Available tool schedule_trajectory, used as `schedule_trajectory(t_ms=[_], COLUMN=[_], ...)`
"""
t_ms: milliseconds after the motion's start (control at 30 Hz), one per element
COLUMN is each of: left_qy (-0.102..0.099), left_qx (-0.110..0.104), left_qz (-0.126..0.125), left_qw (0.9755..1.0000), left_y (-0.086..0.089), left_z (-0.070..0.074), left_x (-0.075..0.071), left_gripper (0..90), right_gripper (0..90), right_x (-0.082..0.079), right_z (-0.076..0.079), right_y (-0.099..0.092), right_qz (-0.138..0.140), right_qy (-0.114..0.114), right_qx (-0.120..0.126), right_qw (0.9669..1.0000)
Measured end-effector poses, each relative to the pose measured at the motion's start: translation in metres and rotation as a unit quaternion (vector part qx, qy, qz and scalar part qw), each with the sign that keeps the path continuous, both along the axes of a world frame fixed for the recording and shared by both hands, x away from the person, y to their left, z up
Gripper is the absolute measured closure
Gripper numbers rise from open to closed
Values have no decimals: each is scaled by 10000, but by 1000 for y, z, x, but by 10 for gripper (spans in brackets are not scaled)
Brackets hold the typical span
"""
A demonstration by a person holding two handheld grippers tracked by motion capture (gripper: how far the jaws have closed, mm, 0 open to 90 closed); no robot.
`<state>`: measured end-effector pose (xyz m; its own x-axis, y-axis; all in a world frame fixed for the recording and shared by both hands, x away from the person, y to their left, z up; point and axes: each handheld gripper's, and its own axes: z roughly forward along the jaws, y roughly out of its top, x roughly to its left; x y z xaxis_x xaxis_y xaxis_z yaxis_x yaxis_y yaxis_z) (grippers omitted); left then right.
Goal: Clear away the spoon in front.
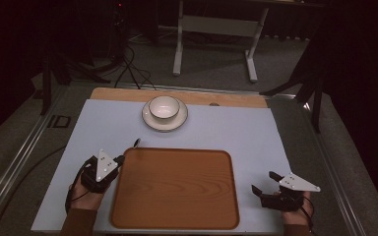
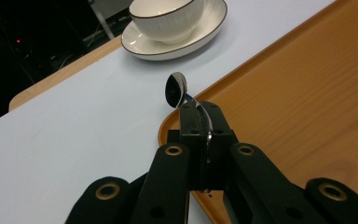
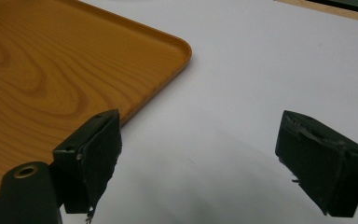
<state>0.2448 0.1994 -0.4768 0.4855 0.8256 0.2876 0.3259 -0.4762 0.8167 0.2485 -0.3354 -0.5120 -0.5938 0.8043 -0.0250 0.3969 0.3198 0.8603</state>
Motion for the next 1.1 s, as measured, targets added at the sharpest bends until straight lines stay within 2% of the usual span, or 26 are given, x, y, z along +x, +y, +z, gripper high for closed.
schedule_trajectory(t_ms=[267,833,900,1100], left_qy=[-3,132,193,191], left_qx=[38,125,228,402], left_qz=[14,46,19,32], left_qw=[10000,9998,9996,9990], left_y=[-1,2,0,-5], left_z=[-3,-11,-13,-16], left_x=[-7,-18,-20,-24], left_gripper=[891,888,887,882], right_gripper=[142,142,142,142], right_x=[0,0,0,0], right_z=[0,0,0,0], right_y=[1,0,0,0], right_qz=[-10,-3,-2,-3], right_qy=[22,-4,-11,-9], right_qx=[7,0,-7,-2], right_qw=[10000,10000,10000,10000])
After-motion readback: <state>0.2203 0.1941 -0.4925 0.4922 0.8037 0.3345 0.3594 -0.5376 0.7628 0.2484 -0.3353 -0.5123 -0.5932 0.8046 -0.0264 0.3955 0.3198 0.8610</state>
